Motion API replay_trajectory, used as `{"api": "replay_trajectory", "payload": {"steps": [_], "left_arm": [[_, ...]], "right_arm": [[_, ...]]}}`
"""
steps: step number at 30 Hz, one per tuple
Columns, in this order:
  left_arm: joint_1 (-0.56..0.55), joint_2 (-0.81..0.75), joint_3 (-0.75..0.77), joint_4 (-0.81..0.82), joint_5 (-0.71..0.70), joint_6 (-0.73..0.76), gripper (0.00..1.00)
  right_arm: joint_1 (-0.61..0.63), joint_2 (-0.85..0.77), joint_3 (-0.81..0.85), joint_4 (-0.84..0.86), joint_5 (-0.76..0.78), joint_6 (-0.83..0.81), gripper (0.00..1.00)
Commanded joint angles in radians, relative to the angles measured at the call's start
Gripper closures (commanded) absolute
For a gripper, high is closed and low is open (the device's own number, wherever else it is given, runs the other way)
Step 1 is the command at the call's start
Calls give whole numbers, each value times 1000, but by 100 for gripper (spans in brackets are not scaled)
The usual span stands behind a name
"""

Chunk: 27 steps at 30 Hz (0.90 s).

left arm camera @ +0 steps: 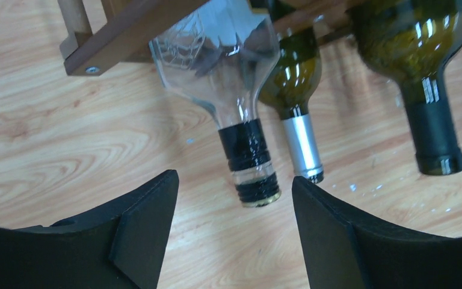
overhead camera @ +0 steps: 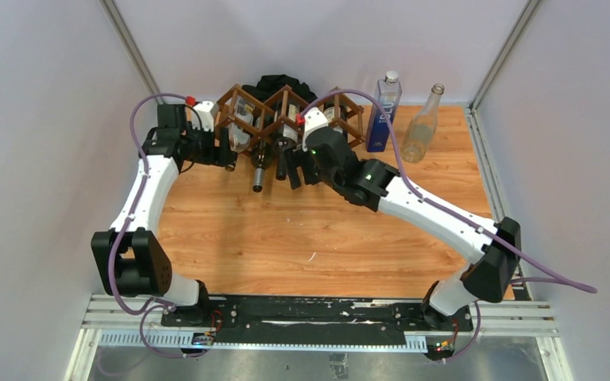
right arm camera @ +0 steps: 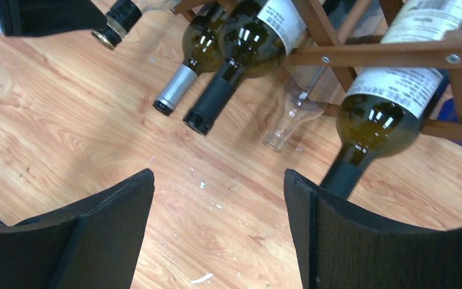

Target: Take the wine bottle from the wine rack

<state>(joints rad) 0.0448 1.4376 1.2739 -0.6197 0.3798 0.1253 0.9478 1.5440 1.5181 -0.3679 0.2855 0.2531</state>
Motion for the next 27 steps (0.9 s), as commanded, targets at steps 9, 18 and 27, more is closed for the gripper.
{"api": "replay_trajectory", "payload": {"steps": [9,18,27], "left_arm": [[9,72,-85,268,62,-229,32],[8,97,-136,358,104,-323,42],[7,90,-171,383,102,-359,55]], "right_arm": [[40,-130,-134,30,105,-35,17],[46,-141,-157,38,121,-37,17],[47,-145,-160,46,122,-41,17]]}}
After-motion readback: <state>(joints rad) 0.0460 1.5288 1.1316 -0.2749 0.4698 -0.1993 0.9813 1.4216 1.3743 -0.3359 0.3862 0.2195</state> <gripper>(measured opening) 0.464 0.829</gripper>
